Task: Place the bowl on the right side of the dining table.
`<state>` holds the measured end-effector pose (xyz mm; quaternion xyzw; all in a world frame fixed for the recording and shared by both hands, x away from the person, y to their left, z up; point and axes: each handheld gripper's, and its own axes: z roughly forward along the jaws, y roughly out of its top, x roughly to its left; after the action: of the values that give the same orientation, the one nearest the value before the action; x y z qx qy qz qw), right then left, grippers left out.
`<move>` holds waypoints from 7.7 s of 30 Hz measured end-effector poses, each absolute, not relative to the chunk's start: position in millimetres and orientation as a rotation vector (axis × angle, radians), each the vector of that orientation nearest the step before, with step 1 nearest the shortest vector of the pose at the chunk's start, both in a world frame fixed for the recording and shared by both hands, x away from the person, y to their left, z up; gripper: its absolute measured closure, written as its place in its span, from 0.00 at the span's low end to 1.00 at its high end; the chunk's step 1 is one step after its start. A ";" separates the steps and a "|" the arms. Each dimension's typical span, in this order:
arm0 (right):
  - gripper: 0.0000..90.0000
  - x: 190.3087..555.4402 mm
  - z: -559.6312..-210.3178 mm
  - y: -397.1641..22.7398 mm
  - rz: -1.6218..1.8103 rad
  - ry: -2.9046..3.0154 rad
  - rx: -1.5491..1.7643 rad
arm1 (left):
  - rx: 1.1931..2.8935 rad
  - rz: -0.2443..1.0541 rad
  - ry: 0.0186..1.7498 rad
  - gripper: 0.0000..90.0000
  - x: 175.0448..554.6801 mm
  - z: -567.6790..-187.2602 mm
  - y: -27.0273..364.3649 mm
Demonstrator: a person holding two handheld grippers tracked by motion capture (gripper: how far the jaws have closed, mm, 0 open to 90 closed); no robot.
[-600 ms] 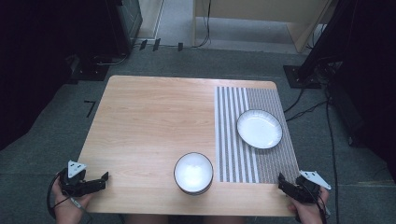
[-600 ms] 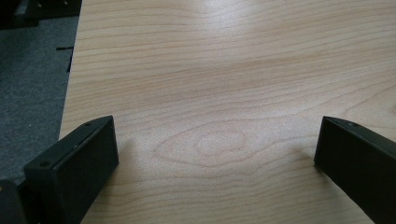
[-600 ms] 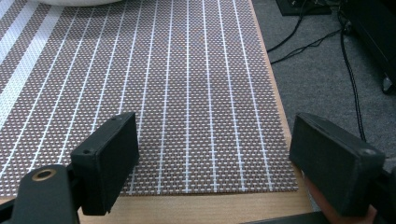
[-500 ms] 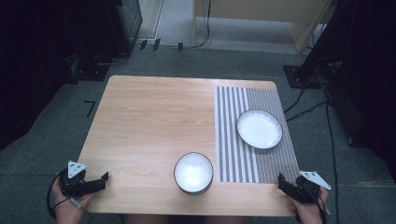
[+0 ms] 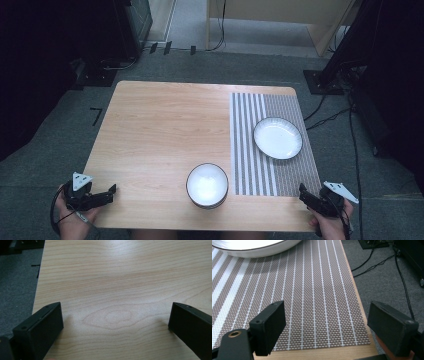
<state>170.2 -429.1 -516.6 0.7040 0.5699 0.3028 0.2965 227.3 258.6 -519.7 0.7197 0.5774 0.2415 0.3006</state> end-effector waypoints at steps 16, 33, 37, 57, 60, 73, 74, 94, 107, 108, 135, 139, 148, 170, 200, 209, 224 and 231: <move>0.17 169.8 -500.2 -412.2 0.848 1.507 1.854 | 1.918 0.635 1.531 0.00 235.1 -519.0 260.0; 0.17 173.7 -479.9 -388.7 0.883 1.550 1.817 | 1.920 0.634 1.528 0.00 234.5 -519.1 259.2; 0.17 174.1 -476.0 -384.4 0.899 1.560 1.809 | 1.920 0.635 1.528 0.00 234.5 -519.1 259.2; 0.17 181.9 -455.4 -350.6 0.941 1.637 1.742 | 1.922 0.631 1.527 0.00 234.0 -519.1 258.5; 0.17 183.3 -452.9 -343.6 0.948 1.653 1.731 | 1.922 0.631 1.527 0.00 234.0 -519.1 258.5; 0.17 191.3 -443.0 -320.4 0.989 1.692 1.693 | 1.923 0.629 1.524 0.00 234.0 -519.0 258.4; 0.17 191.6 -442.5 -319.1 0.989 1.695 1.690 | 1.924 0.629 1.523 0.00 234.0 -519.0 258.4; 0.09 199.2 -437.5 -291.0 1.072 1.754 1.649 | 1.925 0.629 1.521 0.00 234.1 -519.1 258.3; 0.09 201.3 -427.3 -270.4 1.081 1.795 1.624 | 1.929 0.628 1.517 0.00 234.5 -519.0 258.4; 0.09 201.1 -426.7 -269.1 1.081 1.796 1.626 | 1.930 0.627 1.516 0.00 234.7 -519.0 258.5; 0.10 210.4 -426.2 -230.3 1.109 1.857 1.616 | 1.929 0.628 1.515 0.00 235.8 -519.0 258.6; 0.10 209.6 -423.3 -230.9 1.112 1.849 1.617 | 1.929 0.628 1.515 0.00 235.8 -519.0 258.6; 0.10 206.7 -418.3 -223.4 1.149 1.852 1.603 | 1.927 0.629 1.515 0.00 236.5 -519.1 258.5; 0.11 209.2 -438.7 -182.0 1.151 1.996 1.576 | 1.930 0.628 1.514 0.00 236.4 -519.0 258.6; 0.59 209.6 -463.3 -171.6 1.215 1.886 1.583 | 1.928 0.629 1.514 0.00 236.4 -519.1 258.5; 0.65 207.8 -459.0 -179.0 1.254 1.907 1.561 | 1.929 0.629 1.514 0.00 236.4 -519.1 258.5; 0.83 198.0 -450.6 -191.0 1.216 1.946 1.496 | 1.929 0.629 1.514 0.00 236.5 -519.0 258.5; 0.88 194.2 -450.1 -195.9 1.224 1.928 1.509 | 1.929 0.629 1.514 0.00 236.4 -519.0 258.6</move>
<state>194.2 -195.9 -450.1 0.5402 0.6899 0.4380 0.2009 236.4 258.6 -519.0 0.7268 0.5705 0.2368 0.3004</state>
